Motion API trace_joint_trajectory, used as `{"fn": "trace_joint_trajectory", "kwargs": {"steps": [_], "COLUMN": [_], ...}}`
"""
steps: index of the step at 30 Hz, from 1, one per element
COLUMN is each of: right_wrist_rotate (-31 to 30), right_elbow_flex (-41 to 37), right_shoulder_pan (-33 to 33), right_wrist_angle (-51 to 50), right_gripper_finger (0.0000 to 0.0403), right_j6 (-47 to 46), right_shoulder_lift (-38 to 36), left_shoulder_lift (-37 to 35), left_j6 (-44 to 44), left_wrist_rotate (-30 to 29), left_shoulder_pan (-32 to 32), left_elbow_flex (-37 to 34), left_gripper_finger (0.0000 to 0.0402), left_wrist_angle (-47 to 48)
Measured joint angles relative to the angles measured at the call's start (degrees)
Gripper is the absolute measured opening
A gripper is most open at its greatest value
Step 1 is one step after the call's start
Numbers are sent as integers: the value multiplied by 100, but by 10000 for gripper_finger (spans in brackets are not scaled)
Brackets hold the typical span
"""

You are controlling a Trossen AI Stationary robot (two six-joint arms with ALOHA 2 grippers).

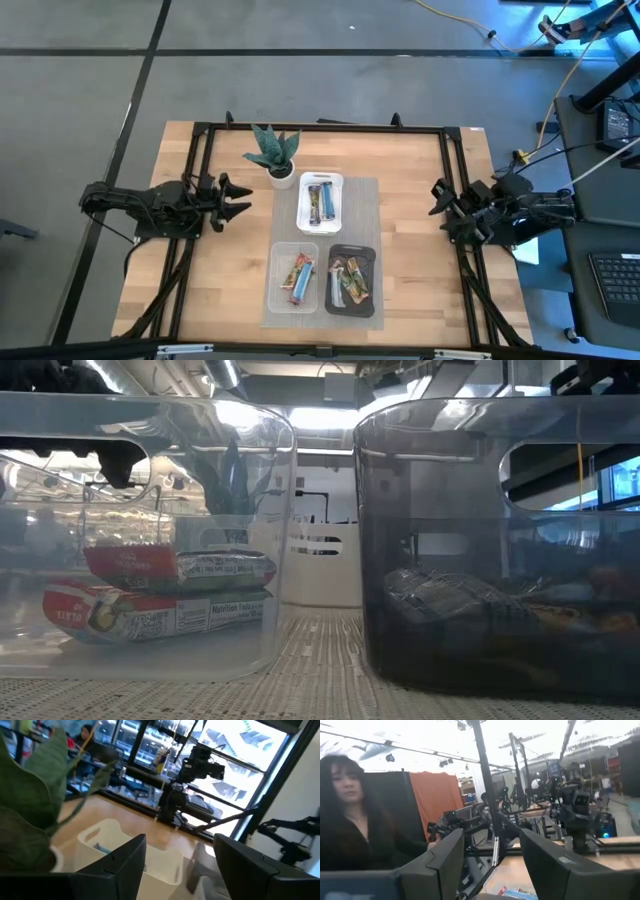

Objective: Pick and place Granola Bars by type
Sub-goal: Return to Home Position

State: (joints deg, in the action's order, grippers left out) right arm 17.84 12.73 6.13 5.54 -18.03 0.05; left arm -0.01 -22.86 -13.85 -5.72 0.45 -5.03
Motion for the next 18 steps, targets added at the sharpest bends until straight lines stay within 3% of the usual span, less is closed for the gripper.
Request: {"fn": "trace_joint_trajectory", "kwargs": {"steps": [8,13,18], "right_wrist_rotate": [-16,-458,-470], "right_elbow_flex": [-85,-686,-1125], "right_shoulder_pan": [0,0,-2], "right_wrist_angle": [65,593,1223], "right_gripper_finger": [198,198,198], "right_j6": [539,673,907], "right_shoulder_lift": [0,0,0], "left_shoulder_lift": [0,0,0], "left_j6": [555,610,609], "left_wrist_rotate": [-186,-166,-166], "left_shoulder_pan": [27,27,27], "left_elbow_flex": [1,2,2], "left_gripper_finger": [224,225,225], "left_wrist_angle": [51,51,50]}}
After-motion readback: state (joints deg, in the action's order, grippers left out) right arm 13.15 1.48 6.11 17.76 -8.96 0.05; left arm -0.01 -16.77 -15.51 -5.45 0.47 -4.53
